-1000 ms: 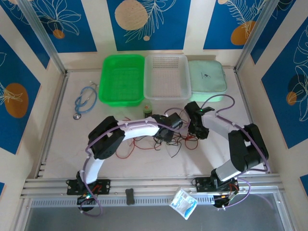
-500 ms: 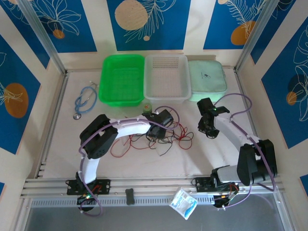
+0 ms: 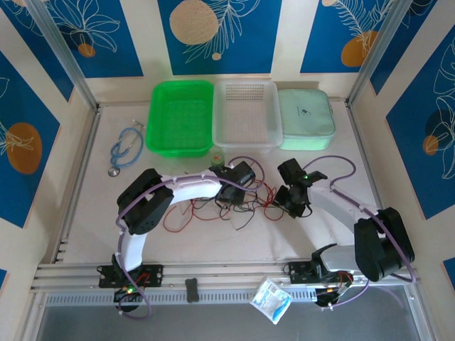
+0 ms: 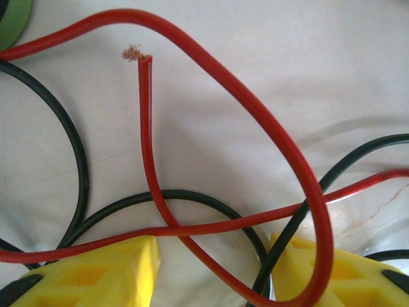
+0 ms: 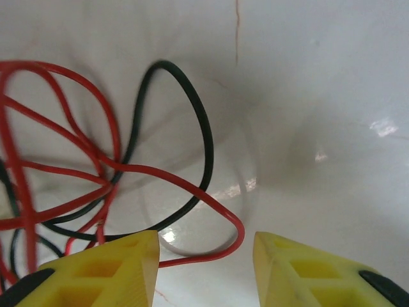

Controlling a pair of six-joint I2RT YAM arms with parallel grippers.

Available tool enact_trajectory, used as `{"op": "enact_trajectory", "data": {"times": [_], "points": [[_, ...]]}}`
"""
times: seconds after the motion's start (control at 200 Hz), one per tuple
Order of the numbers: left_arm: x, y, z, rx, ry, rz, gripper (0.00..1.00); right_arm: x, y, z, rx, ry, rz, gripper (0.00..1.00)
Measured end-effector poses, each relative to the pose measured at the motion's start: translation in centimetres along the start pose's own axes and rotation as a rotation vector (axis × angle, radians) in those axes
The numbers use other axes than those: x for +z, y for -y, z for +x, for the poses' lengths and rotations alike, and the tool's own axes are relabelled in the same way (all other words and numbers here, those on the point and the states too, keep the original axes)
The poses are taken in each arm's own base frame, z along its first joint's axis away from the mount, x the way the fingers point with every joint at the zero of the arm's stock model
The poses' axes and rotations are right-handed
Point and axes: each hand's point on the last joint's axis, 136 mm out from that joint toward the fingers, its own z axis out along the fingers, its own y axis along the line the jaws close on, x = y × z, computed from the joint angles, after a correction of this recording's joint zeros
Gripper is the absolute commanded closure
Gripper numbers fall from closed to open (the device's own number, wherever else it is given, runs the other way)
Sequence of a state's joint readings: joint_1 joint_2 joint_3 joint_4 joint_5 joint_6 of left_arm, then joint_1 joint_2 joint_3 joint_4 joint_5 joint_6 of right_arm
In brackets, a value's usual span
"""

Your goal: Untangle the cables

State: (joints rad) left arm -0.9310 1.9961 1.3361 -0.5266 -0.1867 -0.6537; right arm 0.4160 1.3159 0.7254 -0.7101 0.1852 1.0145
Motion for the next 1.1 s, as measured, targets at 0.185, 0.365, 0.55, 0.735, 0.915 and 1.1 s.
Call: {"op": "enact_trajectory", "data": {"times": [0.185,0.365,0.55,0.735,0.915,1.1], "points": [[0.0,-0.1,-0.1,-0.002,-0.001,0.001,0.55,1.8,0.5,0.9,-0.009,-0.02,0.086,0.65],[0.0,-0.9,-0.2,0.0,-0.011,-0.012,0.85,2.4,1.1,0.3,-0.01,-0.001,0.162,0.9],[0.1,-1.6,-0.4,-0.019,-0.014,0.006,1.0,0.5,1.5,-1.7,-0.05,0.073,0.233,1.0],[0.1,-1.8,-0.4,-0.034,-0.004,0.04,1.0,-3.0,1.8,-4.7,-0.112,0.181,0.287,1.0],[0.1,-1.9,-0.4,-0.046,-0.006,0.064,1.0,-4.0,3.1,-6.8,-0.231,0.225,0.426,1.0],[0.1,-1.8,-0.4,-0.041,-0.004,0.069,1.0,-2.6,4.5,-7.8,-0.362,0.22,0.615,1.0]]}}
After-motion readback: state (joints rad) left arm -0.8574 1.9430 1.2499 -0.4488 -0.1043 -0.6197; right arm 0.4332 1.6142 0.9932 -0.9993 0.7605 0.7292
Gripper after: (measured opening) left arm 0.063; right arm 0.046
